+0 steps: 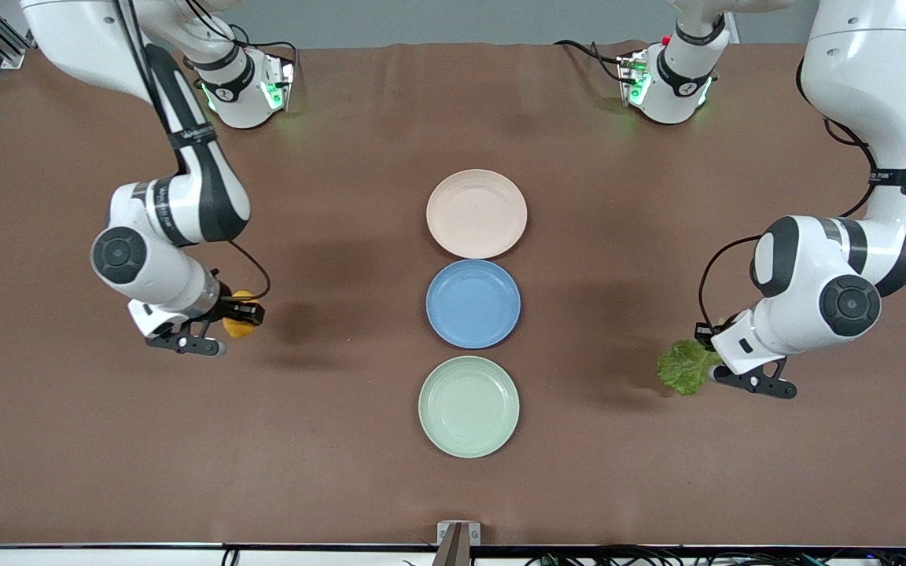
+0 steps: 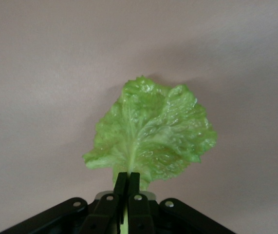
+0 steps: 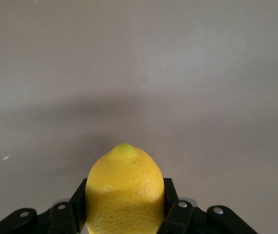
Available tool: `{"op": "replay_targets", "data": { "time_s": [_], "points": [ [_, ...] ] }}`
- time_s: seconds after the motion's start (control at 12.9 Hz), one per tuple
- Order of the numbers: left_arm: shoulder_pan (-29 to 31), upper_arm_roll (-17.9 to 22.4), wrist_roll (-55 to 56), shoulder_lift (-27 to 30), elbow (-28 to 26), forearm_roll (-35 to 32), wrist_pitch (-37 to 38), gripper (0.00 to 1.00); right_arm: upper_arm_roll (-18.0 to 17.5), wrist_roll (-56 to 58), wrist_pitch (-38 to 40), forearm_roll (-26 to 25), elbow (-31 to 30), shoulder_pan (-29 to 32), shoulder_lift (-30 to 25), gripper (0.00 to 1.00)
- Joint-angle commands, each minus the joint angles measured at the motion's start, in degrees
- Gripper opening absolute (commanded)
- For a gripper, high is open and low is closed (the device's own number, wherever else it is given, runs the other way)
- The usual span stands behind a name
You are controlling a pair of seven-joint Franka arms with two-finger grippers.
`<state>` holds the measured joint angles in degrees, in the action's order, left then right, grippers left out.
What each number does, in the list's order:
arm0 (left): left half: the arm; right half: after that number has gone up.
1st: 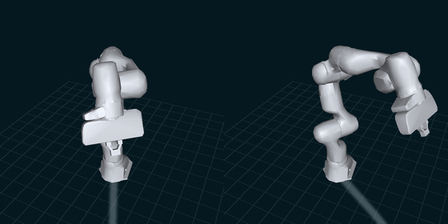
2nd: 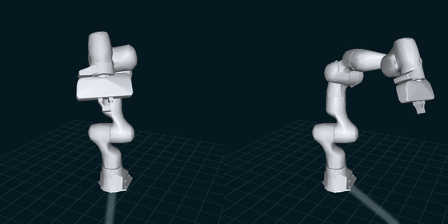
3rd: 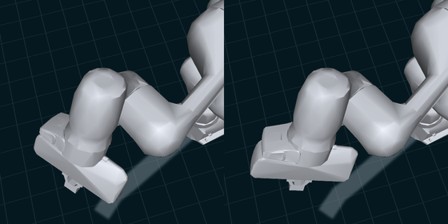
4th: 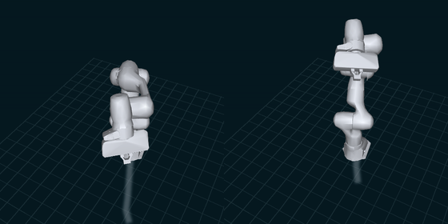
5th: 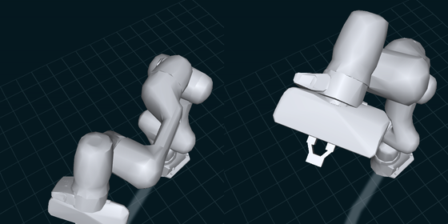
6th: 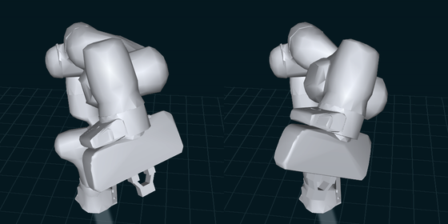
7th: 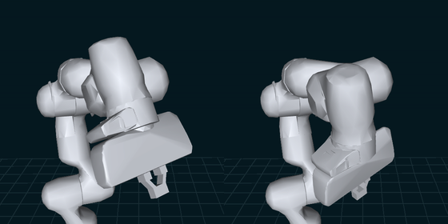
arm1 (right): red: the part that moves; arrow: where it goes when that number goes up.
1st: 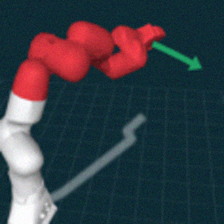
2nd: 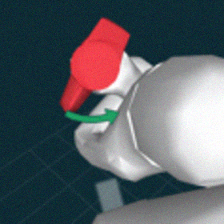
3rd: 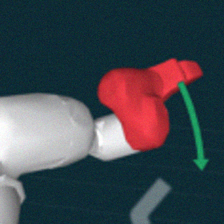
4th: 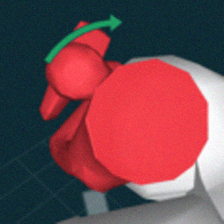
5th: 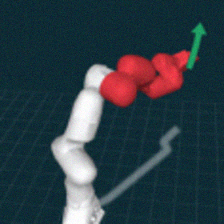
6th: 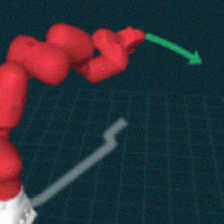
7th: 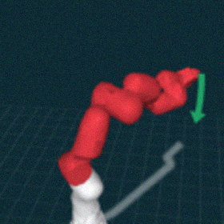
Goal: Pick lemon and lettuce from plates
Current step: 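Lift the lettuce with the left gripper while the right gripper lifts the lemon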
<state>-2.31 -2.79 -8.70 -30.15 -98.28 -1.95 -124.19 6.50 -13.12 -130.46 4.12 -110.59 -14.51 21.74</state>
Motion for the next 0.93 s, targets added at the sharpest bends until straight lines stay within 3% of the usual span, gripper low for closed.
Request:
{"op": "replay_targets", "data": {
  "time_s": [0.0, 0.23, 0.47, 0.54, 0.78, 0.86],
  "points": [
    [2.66, -0.37, 0.35, 0.89, -7.08, -0.6, -7.97, 0.05, -1.49, 6.33, -4.88, -0.08, -0.86, 4.31, 2.94, 0.0],
    [2.67, -0.37, 0.96, 0.97, -10.07, -0.6, -10.44, 0.05, -1.57, 8.29, -6.21, 0.1, -0.42, 6.16, 5.85, 0.0],
    [2.58, -0.37, 0.79, 0.8, -13.07, -0.6, -13.53, 0.11, -1.75, 8.46, -6.13, 0.1, -0.5, 5.82, 6.65, 0.01],
    [2.4, -0.37, 0.62, 0.8, -13.08, -0.6, -13.45, 0.27, -1.75, 9.94, -6.12, 0.1, -0.5, 5.73, 7.26, 0.01],
    [2.23, -0.37, 0.44, 1.41, -12.81, -0.69, -13.27, 0.98, -1.75, 14.35, -6.39, 1.23, -0.5, 5.82, 8.58, 0.01],
    [2.23, -0.37, 0.35, 2.2, -12.55, -0.69, -13.01, 1.0, -1.75, 14.44, -6.39, 1.42, -0.5, 5.81, 8.67, 0.01]
  ]
}}
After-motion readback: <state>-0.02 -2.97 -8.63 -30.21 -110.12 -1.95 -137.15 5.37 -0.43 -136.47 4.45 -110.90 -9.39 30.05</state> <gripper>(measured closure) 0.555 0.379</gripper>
